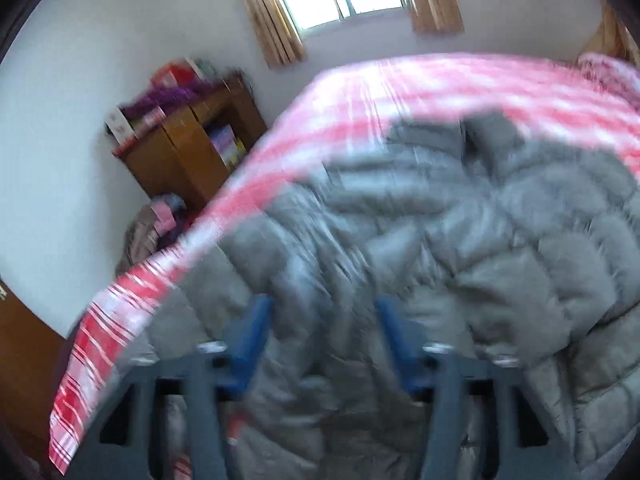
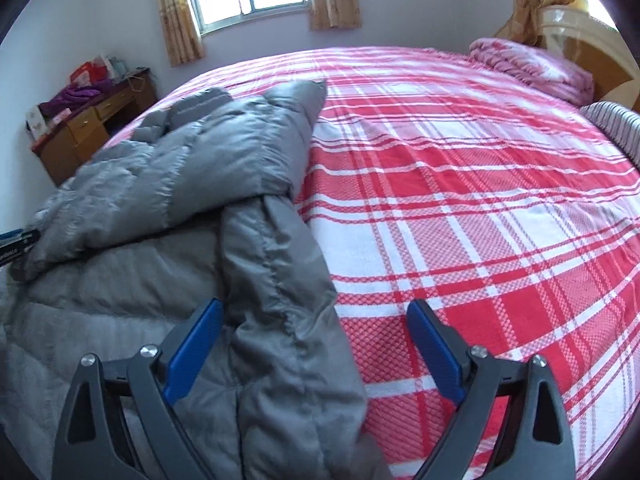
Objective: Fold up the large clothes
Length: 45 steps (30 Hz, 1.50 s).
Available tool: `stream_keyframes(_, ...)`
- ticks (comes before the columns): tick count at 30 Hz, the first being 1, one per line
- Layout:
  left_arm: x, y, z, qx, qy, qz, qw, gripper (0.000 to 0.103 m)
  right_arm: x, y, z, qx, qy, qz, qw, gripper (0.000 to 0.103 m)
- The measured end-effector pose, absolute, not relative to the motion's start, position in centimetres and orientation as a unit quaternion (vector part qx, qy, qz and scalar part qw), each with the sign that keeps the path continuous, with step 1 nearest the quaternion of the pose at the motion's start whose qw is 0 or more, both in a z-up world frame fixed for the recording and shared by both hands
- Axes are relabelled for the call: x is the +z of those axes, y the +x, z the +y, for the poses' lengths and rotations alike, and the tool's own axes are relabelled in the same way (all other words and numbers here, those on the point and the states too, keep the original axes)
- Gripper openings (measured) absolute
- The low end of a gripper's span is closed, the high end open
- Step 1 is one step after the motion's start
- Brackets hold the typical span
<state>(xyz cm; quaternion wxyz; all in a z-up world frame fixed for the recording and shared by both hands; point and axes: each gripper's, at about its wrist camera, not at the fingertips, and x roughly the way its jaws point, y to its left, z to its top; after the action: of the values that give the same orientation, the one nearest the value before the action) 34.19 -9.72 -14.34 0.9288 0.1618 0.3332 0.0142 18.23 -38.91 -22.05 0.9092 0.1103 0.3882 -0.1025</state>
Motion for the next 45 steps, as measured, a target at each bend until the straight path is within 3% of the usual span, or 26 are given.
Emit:
stream_keyframes(1, -13.1, 33.7, -9.6, 0.016, 0.157, 0.305, 0.939, 0.095, -21.4, 17.9, -39.1, -0.113, 0.101, 0.388, 0.909, 0.075)
stream_keyframes(2, -12.3, 33.4, -9.5, 0.017, 0.152, 0.285, 0.946, 0.098, -20.5, 17.6, -39.3, -0.12, 0.091, 0.383, 0.911, 0.067)
stream_keyframes(6, -10.8, 34.3, -10.9, 0.006, 0.125, 0.275, 0.953, 0.098, -15.7, 18.2, -39.7, -0.124, 0.078, 0.353, 0.924, 0.064)
stream_keyframes(11, -13.9, 37.2, -14.1, -0.009, 0.089, 0.328, 0.94, 0.098, -12.6, 23.4, -36.7, -0.062, 0.057, 0.323, 0.943, 0.063)
stream_keyframes(19, -21.8, 40.0, -16.1, -0.007, 0.119, 0.392, 0.912, 0.098, -20.3, 30.0, -35.8, -0.062, 0.032, 0.384, 0.921, 0.063)
stream_keyframes(24, -23.1, 40.1, -17.3, -0.02, 0.134, 0.388, 0.912, 0.099, -22.7, 28.7, -40.3, -0.056, 0.128, 0.394, 0.909, 0.061)
stream_keyframes(35, -23.1, 40.7, -16.9, -0.021, 0.126, 0.407, 0.905, 0.102, -23.0, 29.1, -38.2, -0.087, 0.069, 0.406, 0.907, 0.062)
stream_keyframes(38, -21.3, 39.2, -15.3, -0.027, 0.121, 0.396, 0.91, 0.102, -22.6, 28.9, -38.2, -0.081, 0.064, 0.413, 0.905, 0.065)
stream_keyframes(40, -19.2, 37.5, -13.9, -0.044, 0.108, 0.365, 0.924, 0.102, -21.8, 27.7, -38.7, -0.087, 0.058, 0.418, 0.903, 0.076)
stream_keyframes(45, -19.1, 37.5, -13.8, -0.045, 0.095, 0.361, 0.927, 0.102, -18.4, 24.1, -38.3, -0.095, 0.032, 0.378, 0.92, 0.077)
